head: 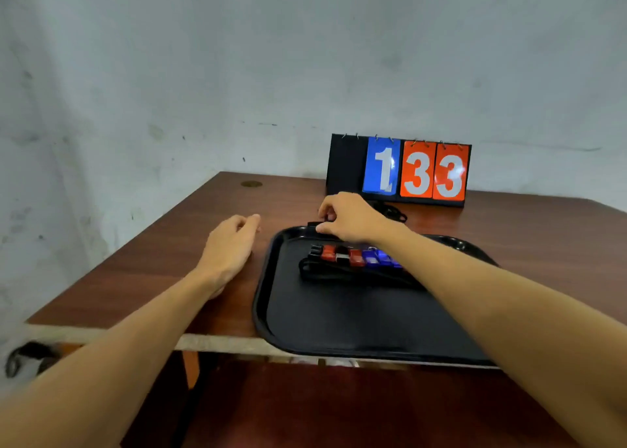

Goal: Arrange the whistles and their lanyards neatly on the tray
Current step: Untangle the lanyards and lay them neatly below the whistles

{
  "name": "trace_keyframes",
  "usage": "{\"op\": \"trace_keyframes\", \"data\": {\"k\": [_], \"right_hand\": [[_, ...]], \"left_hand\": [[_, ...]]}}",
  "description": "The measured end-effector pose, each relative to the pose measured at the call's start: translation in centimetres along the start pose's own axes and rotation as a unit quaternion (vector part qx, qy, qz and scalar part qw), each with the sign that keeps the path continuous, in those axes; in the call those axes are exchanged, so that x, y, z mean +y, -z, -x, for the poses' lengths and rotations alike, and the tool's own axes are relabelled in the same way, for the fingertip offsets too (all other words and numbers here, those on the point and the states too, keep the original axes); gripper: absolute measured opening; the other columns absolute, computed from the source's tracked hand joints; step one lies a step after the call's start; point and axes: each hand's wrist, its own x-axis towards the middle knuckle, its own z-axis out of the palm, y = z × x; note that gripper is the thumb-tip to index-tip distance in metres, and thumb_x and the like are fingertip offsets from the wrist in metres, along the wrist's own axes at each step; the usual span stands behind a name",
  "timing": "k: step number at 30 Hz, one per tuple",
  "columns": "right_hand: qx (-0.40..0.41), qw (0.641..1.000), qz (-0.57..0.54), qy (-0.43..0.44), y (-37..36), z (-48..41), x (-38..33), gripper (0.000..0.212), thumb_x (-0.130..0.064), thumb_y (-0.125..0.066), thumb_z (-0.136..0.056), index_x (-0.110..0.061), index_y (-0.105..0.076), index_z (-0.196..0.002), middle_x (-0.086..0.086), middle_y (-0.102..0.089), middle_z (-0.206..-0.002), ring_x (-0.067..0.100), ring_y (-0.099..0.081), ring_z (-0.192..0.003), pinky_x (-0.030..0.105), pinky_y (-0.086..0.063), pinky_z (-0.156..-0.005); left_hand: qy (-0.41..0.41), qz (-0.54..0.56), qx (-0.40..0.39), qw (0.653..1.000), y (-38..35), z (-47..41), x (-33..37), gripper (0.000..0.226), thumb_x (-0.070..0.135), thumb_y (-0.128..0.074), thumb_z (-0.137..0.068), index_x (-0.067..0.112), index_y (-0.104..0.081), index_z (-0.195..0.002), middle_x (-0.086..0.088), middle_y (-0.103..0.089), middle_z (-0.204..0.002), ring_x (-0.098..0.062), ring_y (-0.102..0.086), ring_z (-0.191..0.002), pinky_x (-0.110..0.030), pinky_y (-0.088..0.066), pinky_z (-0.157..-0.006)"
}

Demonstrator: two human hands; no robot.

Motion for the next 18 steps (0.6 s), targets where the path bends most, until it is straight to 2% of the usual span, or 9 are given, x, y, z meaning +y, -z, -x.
{"op": "trace_keyframes", "data": {"k": [6,8,10,12,15,16,18], "right_hand": [[-0.044,0.999,-0.026,-0.018,-0.3,-3.2,-0.6,0.013,-0.022,-0.069,-0.086,-0.009,-0.072,-0.089,0.006,-0.07,-0.091,0.016,-0.063,-0.079,0.024,-0.046,-0.071],[-0.079,0.995,-0.045,-0.045,-0.1,-3.6,-0.8,0.014,-0.021,-0.065,-0.089,-0.009,-0.071,-0.088,0.009,-0.071,-0.088,0.014,-0.061,-0.065,0.023,-0.047,-0.061],[-0.085,0.988,-0.096,-0.087,0.4,-3.6,-1.1,0.019,-0.02,-0.058,-0.093,-0.005,-0.069,-0.091,0.013,-0.07,-0.086,0.015,-0.061,-0.063,0.021,-0.047,-0.052],[-0.005,0.974,-0.194,-0.118,2.2,-3.5,-1.3,0.019,-0.018,-0.053,-0.096,-0.005,-0.066,-0.09,0.012,-0.068,-0.088,0.015,-0.061,-0.067,0.019,-0.049,-0.054],[0.152,0.901,-0.393,-0.103,6.5,-3.1,-1.7,0.02,-0.013,-0.047,-0.098,-0.009,-0.057,-0.08,0.01,-0.063,-0.083,0.013,-0.058,-0.063,0.019,-0.049,-0.054],[0.181,0.877,-0.436,-0.084,7.8,-2.7,-1.8,0.021,-0.012,-0.047,-0.098,-0.011,-0.055,-0.078,0.009,-0.062,-0.082,0.014,-0.058,-0.063,0.019,-0.05,-0.055],[0.195,0.872,-0.445,-0.06,9.3,-1.7,-2.0,0.019,-0.011,-0.048,-0.097,-0.013,-0.054,-0.08,0.01,-0.063,-0.085,0.017,-0.062,-0.067,0.023,-0.053,-0.06]], "left_hand": [[-0.031,-0.044,-0.009,0.999,-0.3,-0.1,0.1,0.041,0.046,-0.037,-0.097,0.015,-0.062,-0.105,-0.003,-0.06,-0.11,-0.016,-0.056,-0.094,-0.032,-0.041,-0.084],[-0.033,-0.052,-0.012,0.998,-0.3,-0.2,0.0,0.039,0.045,-0.038,-0.096,0.016,-0.063,-0.105,-0.003,-0.058,-0.114,-0.016,-0.055,-0.097,-0.032,-0.04,-0.084],[-0.042,-0.078,-0.025,0.996,-0.2,-0.3,-0.1,0.035,0.042,-0.037,-0.096,0.018,-0.062,-0.105,-0.001,-0.055,-0.117,-0.017,-0.054,-0.1,-0.034,-0.04,-0.088],[-0.052,-0.112,-0.055,0.991,-0.3,-0.2,-0.2,0.029,0.037,-0.035,-0.096,0.023,-0.059,-0.104,0.001,-0.053,-0.117,-0.017,-0.052,-0.102,-0.038,-0.041,-0.094],[-0.057,-0.112,-0.076,0.989,-0.2,0.0,-0.1,0.023,0.029,-0.034,-0.097,0.025,-0.055,-0.105,0.004,-0.053,-0.118,-0.016,-0.051,-0.107,-0.035,-0.04,-0.095],[-0.05,-0.098,-0.078,0.991,0.0,0.1,0.0,0.022,0.026,-0.035,-0.098,0.024,-0.055,-0.107,0.003,-0.053,-0.119,-0.015,-0.051,-0.107,-0.031,-0.039,-0.092],[-0.03,-0.089,-0.09,0.991,0.4,0.2,0.4,0.021,0.026,-0.038,-0.098,0.022,-0.054,-0.111,0.001,-0.054,-0.122,-0.015,-0.051,-0.109,-0.029,-0.038,-0.091]]}}
